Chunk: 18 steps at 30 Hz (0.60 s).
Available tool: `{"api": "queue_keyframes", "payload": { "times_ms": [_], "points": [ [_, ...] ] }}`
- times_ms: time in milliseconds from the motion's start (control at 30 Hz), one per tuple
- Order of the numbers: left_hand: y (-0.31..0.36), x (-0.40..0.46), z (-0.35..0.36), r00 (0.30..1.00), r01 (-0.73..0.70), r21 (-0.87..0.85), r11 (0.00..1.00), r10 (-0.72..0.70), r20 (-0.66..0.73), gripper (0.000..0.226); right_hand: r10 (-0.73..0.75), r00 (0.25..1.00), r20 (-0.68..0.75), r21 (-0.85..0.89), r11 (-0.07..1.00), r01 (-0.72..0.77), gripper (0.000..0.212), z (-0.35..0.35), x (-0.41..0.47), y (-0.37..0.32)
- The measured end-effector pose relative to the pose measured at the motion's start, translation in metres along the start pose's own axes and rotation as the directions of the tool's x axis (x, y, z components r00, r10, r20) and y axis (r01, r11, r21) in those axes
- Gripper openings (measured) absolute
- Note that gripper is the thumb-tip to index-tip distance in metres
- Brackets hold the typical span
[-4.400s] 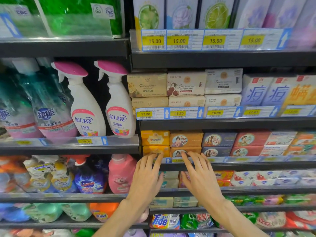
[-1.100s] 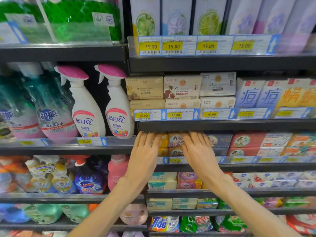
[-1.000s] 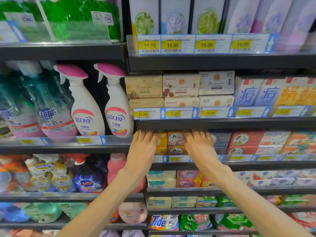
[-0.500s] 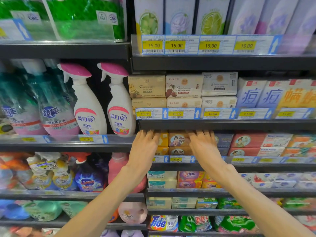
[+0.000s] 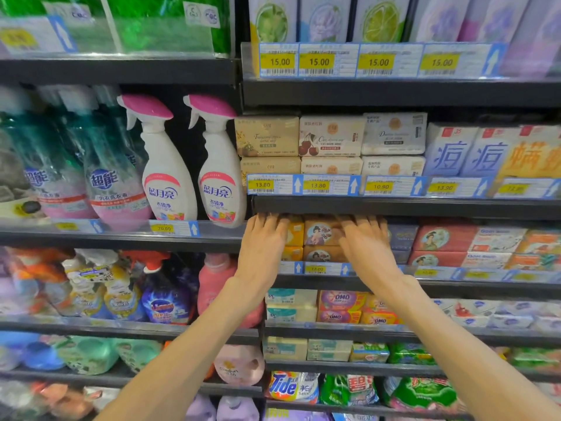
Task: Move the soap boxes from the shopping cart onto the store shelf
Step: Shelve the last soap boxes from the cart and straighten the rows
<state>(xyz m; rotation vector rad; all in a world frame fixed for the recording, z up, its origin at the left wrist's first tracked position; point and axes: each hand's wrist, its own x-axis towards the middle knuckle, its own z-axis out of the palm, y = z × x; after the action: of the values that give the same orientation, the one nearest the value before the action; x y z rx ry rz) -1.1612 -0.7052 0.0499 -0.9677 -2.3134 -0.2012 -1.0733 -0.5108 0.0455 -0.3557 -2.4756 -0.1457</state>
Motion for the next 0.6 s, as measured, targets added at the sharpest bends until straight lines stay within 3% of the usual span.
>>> {"api": "queue_keyframes", "payload": {
  "times_ms": [367, 600],
  "points": [
    [-0.032, -0.010, 0.000, 0.996, 0.009, 0.128, 0.992, 0.003, -0.093, 0.026, 0.074, 0.996, 0.052, -0.075, 0.995, -0.070, 0.043, -0.008, -0.011, 0.026],
    [-0.037, -0.009, 0.005, 0.995, 0.075, 0.056, 0.996, -0.071, -0.073, 0.037, 0.095, 0.990, 0.100, -0.031, 0.995, -0.092, 0.050, -0.013, -0.005, 0.028]
  ]
}}
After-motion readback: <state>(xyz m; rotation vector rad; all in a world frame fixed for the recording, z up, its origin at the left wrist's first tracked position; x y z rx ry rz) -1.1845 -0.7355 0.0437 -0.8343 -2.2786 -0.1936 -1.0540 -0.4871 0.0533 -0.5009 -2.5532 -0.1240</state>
